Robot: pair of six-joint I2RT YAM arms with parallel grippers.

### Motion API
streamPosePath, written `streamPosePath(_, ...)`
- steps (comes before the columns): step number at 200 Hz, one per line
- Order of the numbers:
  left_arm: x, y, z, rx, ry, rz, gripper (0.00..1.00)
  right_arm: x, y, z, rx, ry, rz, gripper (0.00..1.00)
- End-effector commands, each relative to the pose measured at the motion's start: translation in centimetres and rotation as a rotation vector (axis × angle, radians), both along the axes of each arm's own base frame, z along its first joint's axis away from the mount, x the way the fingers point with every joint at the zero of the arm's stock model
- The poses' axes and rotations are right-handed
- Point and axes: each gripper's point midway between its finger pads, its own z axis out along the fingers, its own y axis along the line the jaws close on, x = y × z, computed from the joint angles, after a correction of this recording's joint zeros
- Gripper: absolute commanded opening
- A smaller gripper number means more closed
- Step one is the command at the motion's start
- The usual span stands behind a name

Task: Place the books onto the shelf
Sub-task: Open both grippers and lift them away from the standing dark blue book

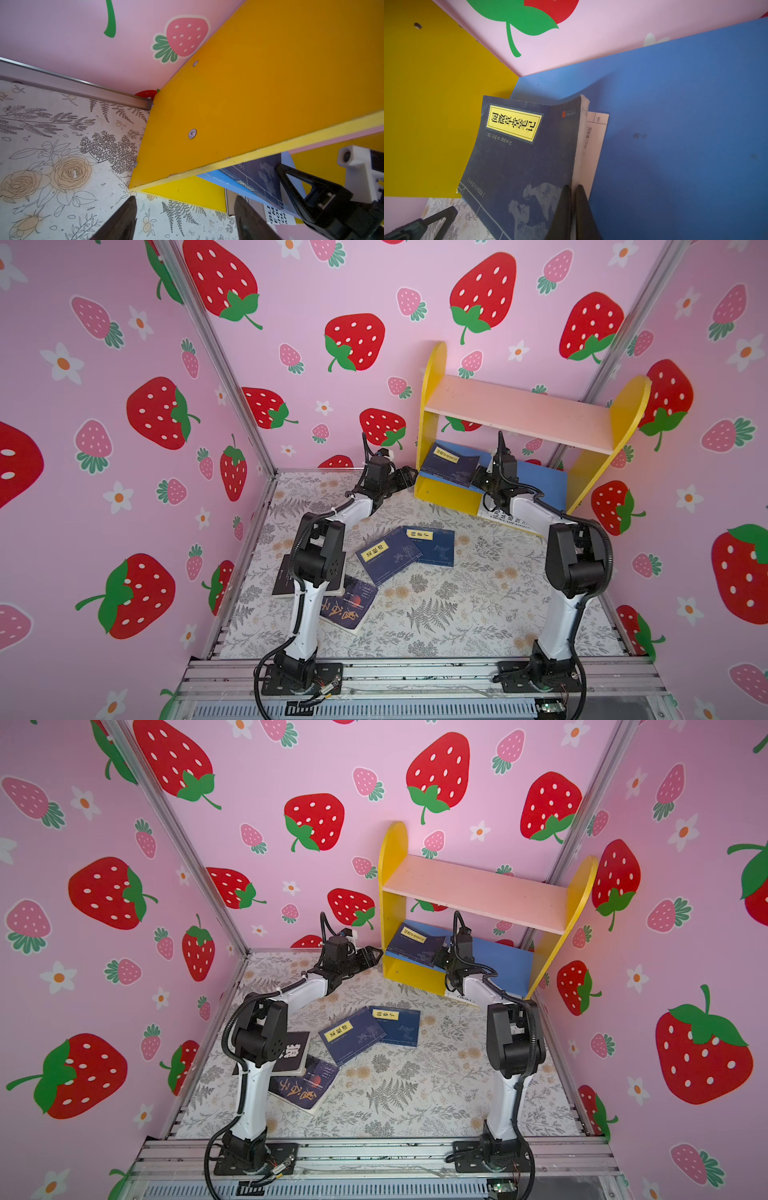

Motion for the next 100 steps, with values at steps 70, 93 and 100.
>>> streamPosePath(70, 0.1, -0.2, 4.1, -0.057, -0.068, -0.008, 0.75, -0.3, -1.7, -0.4, 0.064, 0.013, 0.026, 0.00)
streamPosePath(93, 0.1, -0.2, 4.0, -0.058, -0.064, -0.008, 0.75, -0.1, -1.8, -0.3, 0.076, 0.010, 0.014, 0.00)
streamPosePath(100, 0.1, -0.2, 4.0, -0.058, -0.064, -0.009, 0.75, -0.1, -1.8, -0.3, 0.081, 0.008, 0.008, 0.00)
